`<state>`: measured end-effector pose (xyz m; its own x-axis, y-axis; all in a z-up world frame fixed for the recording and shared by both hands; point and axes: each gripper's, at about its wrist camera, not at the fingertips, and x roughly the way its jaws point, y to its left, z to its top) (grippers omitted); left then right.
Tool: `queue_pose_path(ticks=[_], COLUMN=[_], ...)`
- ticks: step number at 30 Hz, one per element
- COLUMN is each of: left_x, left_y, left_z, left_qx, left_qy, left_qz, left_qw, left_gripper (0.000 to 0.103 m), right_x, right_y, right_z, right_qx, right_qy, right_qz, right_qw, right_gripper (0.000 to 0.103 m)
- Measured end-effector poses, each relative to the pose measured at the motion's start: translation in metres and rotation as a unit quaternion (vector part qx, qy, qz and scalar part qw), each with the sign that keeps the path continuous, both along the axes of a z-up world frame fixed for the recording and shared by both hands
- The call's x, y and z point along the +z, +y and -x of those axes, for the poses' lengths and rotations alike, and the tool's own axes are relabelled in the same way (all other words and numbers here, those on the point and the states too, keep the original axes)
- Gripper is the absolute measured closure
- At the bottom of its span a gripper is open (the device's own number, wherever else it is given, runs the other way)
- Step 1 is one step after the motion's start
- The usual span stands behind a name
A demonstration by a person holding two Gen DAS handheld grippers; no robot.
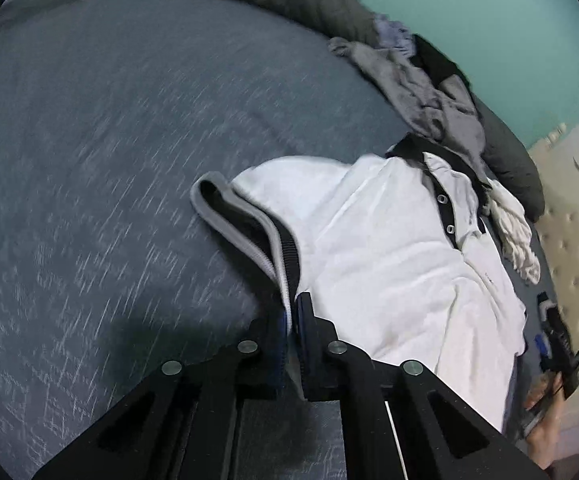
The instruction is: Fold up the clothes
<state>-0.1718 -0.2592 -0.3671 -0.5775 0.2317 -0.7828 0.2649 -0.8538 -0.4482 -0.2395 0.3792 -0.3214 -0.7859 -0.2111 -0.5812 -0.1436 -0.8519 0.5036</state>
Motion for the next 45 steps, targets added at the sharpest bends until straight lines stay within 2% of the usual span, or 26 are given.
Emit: queue_pose_path(ticks=[2, 6, 10, 12, 16, 18, 20, 21, 24, 30, 35, 37, 38, 39, 43, 45], left_x=[-0.003, -0.006, 0.003, -0.002, -0.019, -0.012, 0.0, 0.005, 0.017, 0.006, -0.01, -0.013, -0.014, -0.014, -0.002, 0.014], left_y=[-0.004, -0.004, -0.008, -0.011, -0.014, -0.014, -0.016, -0.019, -0.039, -0.059, -0.061, -0.055, -0.052, -0.05, -0.05, -0.054], left_z=[-0.004, -0.009, -0.017, -0.018, -0.016, -0.015, -0.017, -0.017, -0.014, 0.012, 0.028, 0.034, 0.037, 0.039, 0.033, 0.024], left_qx=[0.004, 0.01, 0.03, 0.038, 0.051, 0.046, 0.049, 0.055, 0.083, 0.091, 0.087, 0.073, 0.068, 0.065, 0.066, 0.08], left_qy=[0.0, -0.01, -0.011, -0.027, -0.059, -0.047, -0.035, -0.029, -0.012, -0.014, -0.01, -0.009, -0.01, -0.011, 0.003, 0.018], left_qz=[-0.009, 0.0, 0.032, 0.048, 0.03, 0.018, 0.037, 0.046, 0.057, 0.063, 0.042, 0.039, 0.04, 0.042, 0.06, 0.088], left_qw=[0.9999, 0.9999, 0.999, 0.9977, 0.9965, 0.9977, 0.9975, 0.997, 0.9949, 0.9938, 0.9953, 0.9965, 0.9968, 0.997, 0.996, 0.9927], left_gripper=[0.098, 0.098, 0.099, 0.099, 0.096, 0.095, 0.079, 0.062, 0.061, 0.061, 0.065, 0.085, 0.09, 0.1, 0.102, 0.102], right_x=[0.0, 0.0, 0.0, 0.0, 0.0, 0.0, 0.0, 0.001, 0.001, 0.003, 0.001, 0.001, 0.0, 0.0, 0.0, 0.0], right_y=[0.0, 0.002, 0.005, 0.005, 0.005, 0.005, 0.005, 0.005, 0.006, 0.004, 0.004, 0.004, 0.004, 0.004, 0.004, 0.006], right_z=[0.0, 0.0, 0.0, 0.0, 0.0, 0.0, 0.0, 0.0, 0.0, -0.001, 0.001, 0.001, 0.002, 0.002, 0.001, 0.001], right_qx=[0.001, 0.001, -0.001, -0.002, 0.001, 0.002, 0.003, 0.003, 0.004, 0.005, 0.005, 0.005, 0.005, 0.006, 0.006, 0.004], right_qy=[0.0, 0.0, -0.001, -0.001, -0.001, -0.001, 0.0, 0.0, 0.001, 0.006, 0.004, 0.003, 0.002, 0.002, 0.002, 0.002], right_qz=[0.005, 0.013, 0.021, 0.023, 0.027, 0.029, 0.032, 0.033, 0.037, 0.037, 0.035, 0.035, 0.035, 0.035, 0.036, 0.037], right_qw=[1.0, 1.0, 1.0, 1.0, 1.0, 1.0, 0.999, 0.999, 0.999, 0.999, 0.999, 0.999, 0.999, 0.999, 0.999, 0.999], right_gripper=[0.057, 0.057, 0.057, 0.057, 0.057, 0.057, 0.057, 0.057, 0.057, 0.057, 0.057, 0.057, 0.057, 0.057, 0.057, 0.057])
